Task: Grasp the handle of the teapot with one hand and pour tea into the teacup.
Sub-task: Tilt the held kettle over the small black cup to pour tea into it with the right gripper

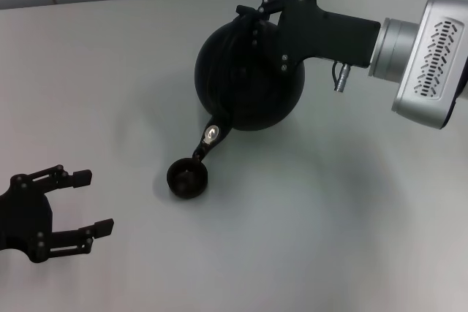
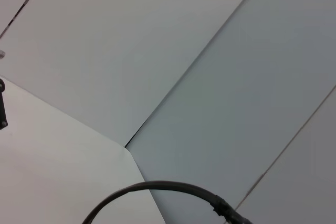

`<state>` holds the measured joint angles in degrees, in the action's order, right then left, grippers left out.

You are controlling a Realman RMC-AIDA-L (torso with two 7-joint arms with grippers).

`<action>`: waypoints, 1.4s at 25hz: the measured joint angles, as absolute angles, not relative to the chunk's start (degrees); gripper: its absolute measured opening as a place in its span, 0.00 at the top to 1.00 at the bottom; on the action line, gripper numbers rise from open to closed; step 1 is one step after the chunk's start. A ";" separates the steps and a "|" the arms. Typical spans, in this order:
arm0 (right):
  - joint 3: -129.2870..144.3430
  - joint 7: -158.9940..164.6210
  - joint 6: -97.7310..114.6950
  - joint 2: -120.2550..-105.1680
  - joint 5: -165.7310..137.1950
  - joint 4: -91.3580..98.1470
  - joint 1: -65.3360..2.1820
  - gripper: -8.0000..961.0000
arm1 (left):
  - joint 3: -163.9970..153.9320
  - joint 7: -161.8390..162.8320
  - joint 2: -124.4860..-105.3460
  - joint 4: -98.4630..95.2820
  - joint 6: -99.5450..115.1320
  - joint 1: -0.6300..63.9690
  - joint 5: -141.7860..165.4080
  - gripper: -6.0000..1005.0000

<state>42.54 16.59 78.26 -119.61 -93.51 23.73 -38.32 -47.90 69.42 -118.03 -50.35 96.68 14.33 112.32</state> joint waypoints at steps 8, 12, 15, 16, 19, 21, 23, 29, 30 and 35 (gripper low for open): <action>42.63 16.06 78.31 -119.62 -93.51 23.35 -38.32 0.90 | -47.90 69.49 -118.04 -50.34 96.25 14.21 112.41 0.16; 42.63 16.04 78.31 -119.62 -93.51 23.19 -38.33 0.90 | -47.90 69.28 -118.03 -50.28 96.24 14.03 112.41 0.16; 42.63 16.04 78.32 -119.62 -93.51 23.05 -38.35 0.90 | -47.90 69.18 -118.03 -50.19 96.25 13.97 112.41 0.16; 42.63 16.04 78.32 -119.62 -93.51 23.04 -38.33 0.90 | -47.90 69.17 -118.03 -50.19 96.25 13.97 112.41 0.16; 42.63 16.04 78.32 -119.64 -93.51 23.01 -38.26 0.90 | -47.90 69.16 -118.03 -50.21 96.25 13.97 112.43 0.16; 42.63 16.04 78.15 -119.66 -93.51 22.95 -38.21 0.90 | -47.90 69.17 -118.03 -50.31 96.31 13.97 112.45 0.16; 42.63 16.04 78.08 -119.67 -93.51 22.94 -38.21 0.90 | -47.92 69.19 -118.03 -50.35 96.39 14.01 112.46 0.16; 42.63 16.06 78.18 -119.71 -93.51 22.93 -38.14 0.90 | -48.02 69.28 -118.03 -50.40 96.42 14.05 112.50 0.16; 42.63 16.08 78.28 -119.71 -93.51 22.93 -38.14 0.90 | -47.96 69.26 -118.03 -50.37 96.42 14.05 112.50 0.16; 42.62 16.67 78.31 -119.71 -91.77 22.26 -38.06 0.90 | -47.92 69.19 -118.03 -50.20 96.31 13.98 112.48 0.16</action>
<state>42.63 16.67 78.31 -119.71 -91.77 22.26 -38.06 -47.92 69.19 -118.03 -50.20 96.31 13.98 112.48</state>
